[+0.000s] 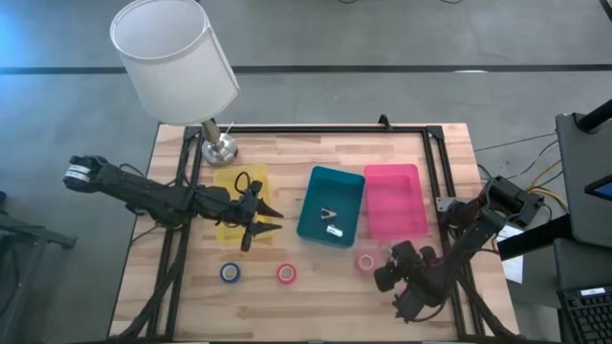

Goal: Pick and place Stapler, Stapler remover, tape
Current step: Put the light blue staple remover into the blue bin

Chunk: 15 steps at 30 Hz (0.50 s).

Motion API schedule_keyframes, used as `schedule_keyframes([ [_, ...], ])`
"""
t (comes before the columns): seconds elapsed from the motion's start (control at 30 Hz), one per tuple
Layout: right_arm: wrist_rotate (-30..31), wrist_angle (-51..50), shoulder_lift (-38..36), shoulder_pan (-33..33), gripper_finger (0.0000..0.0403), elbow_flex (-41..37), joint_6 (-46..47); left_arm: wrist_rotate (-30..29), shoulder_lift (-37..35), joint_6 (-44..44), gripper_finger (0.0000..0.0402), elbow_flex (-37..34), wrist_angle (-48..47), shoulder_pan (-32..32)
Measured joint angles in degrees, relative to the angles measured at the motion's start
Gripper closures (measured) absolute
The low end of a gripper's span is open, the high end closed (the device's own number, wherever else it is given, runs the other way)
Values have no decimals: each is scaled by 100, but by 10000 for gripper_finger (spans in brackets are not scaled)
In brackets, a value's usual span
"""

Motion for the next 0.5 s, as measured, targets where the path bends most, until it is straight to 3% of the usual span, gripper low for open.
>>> schedule_keyframes([
  [0.5,-23,75,-51,-471,238,-505,73,10,0,2,261,0,4,1],
])
